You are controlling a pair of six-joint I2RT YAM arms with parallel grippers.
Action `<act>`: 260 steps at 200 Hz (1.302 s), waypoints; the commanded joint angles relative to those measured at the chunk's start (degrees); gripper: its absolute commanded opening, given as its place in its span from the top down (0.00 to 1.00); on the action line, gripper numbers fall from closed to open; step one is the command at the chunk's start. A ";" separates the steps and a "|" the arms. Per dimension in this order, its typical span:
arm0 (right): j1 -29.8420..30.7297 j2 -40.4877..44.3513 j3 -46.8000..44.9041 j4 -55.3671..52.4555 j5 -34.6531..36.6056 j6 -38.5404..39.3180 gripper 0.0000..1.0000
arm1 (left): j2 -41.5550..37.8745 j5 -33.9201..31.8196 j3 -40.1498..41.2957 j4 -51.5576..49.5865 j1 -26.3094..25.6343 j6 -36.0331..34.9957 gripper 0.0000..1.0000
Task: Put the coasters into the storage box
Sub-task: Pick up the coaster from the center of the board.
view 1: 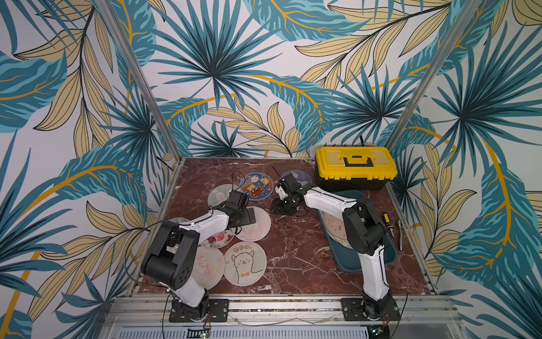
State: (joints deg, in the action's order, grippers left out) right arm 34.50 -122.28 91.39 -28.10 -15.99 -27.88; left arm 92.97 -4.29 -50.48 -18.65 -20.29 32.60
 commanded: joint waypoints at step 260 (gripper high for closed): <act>4.70 -7.35 5.59 3.83 -6.44 -2.58 1.00 | 1.81 2.33 1.20 1.82 -0.42 -1.09 0.00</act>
State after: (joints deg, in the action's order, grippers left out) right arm 38.52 -129.78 96.97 -23.90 -22.13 -31.38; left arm 93.97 -3.86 -50.02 -17.32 -20.58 31.92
